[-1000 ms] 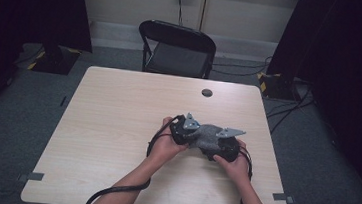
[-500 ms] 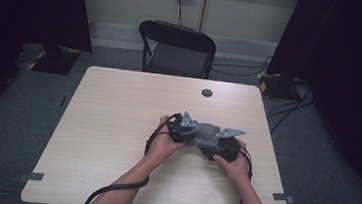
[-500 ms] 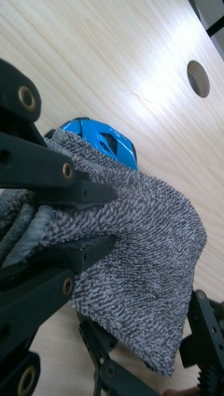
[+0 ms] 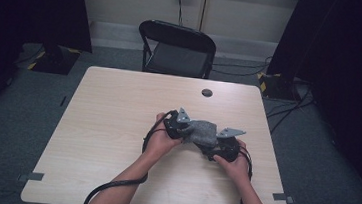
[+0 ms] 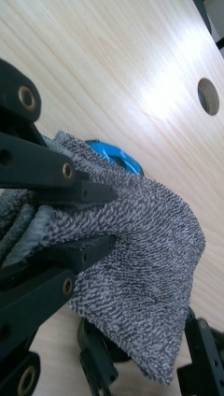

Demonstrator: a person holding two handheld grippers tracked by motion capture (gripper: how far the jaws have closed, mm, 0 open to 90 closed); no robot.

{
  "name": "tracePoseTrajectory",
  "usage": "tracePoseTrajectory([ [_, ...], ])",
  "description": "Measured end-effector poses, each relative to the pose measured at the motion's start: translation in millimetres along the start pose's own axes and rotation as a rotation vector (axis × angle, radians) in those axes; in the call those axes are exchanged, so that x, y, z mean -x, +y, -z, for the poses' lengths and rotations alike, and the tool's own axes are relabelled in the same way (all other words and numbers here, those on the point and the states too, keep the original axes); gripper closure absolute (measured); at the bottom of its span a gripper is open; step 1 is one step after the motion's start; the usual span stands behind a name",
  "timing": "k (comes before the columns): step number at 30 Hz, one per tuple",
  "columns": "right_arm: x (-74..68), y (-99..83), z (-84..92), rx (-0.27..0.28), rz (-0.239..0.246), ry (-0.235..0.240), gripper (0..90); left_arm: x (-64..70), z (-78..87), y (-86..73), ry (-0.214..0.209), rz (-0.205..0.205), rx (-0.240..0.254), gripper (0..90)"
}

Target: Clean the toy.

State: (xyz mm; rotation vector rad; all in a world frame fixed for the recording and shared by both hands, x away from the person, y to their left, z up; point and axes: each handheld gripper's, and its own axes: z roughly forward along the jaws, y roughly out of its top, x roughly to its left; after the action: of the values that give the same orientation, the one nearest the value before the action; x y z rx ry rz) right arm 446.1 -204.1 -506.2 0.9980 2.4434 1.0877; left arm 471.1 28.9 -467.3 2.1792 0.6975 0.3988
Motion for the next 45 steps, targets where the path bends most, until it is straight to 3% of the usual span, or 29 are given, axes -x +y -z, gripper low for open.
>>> tracePoseTrajectory([
  [11, 0.0, 0.0, 0.0, 0.000, 0.000, 0.000, 23.7, -13.9, -0.4, -1.0, 0.032, 0.015, -0.019, 76.0],
  [23, -0.1, 0.0, 0.1, -0.001, -0.002, 0.000, 23.7, -28.8, -3.3, -2.0, 0.055, 0.061, -0.030, 76.1],
  [36, 0.0, 0.0, 0.0, 0.000, 0.000, 0.000, 23.7, -44.4, 0.9, -12.0, 0.102, 0.112, -0.059, 76.0],
  [45, 0.0, 0.0, 0.0, 0.000, 0.000, 0.001, 23.7, -53.7, 5.6, -17.7, 0.130, 0.123, -0.067, 76.1],
])
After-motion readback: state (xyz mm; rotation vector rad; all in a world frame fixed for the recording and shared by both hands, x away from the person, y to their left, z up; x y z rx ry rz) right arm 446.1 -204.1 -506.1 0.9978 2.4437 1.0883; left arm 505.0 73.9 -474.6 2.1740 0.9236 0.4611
